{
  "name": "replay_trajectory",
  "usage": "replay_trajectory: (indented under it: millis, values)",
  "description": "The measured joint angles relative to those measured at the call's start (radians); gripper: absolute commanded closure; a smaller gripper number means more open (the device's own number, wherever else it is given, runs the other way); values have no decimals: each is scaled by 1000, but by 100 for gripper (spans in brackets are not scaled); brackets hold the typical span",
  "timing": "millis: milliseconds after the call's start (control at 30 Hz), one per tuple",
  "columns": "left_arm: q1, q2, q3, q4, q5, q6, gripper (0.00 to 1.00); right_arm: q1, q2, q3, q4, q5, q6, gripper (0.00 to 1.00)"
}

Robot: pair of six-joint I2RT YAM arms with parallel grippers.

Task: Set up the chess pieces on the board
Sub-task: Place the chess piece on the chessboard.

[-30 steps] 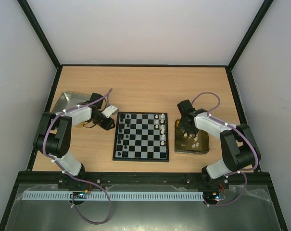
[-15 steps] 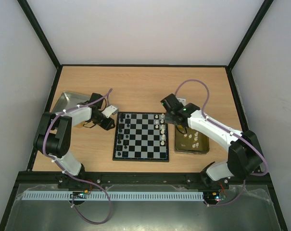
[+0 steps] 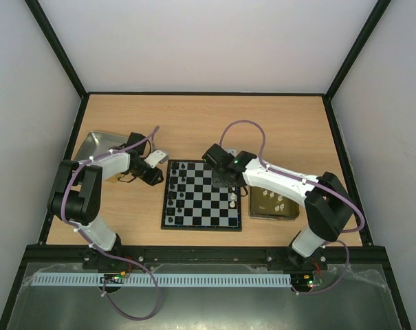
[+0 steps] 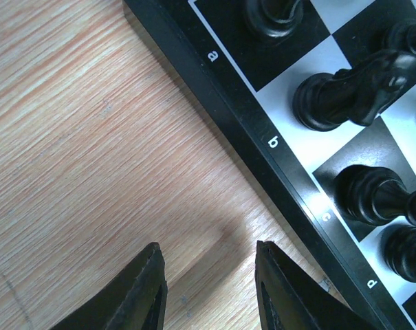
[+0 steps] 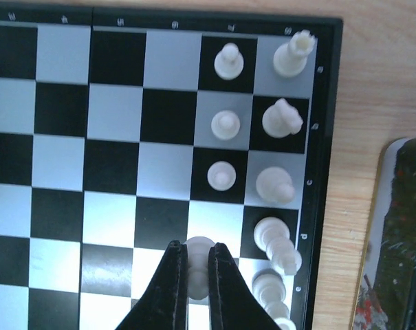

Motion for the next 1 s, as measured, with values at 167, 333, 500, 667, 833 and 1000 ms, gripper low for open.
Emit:
replay_trajectory:
  millis: [167,333,500,667,833,1000]
  values:
    - [0,0,0,0,0,0,63,5,14,-26,9,-40,-2,97]
    - [0,0,0,0,0,0,62,5,48,-29,17,-47,-2,96]
    - [0,0,0,0,0,0,62,5,79,-31,24,-47,-3,96]
    - [0,0,0,0,0,0,63,5,96,-33,36,-47,-3,96]
    - [0,0,0,0,0,0,62,5,108,-39,45,-47,-3,95]
    - [0,0,0,0,0,0,63,5,116,-50,50,-46,-3,92]
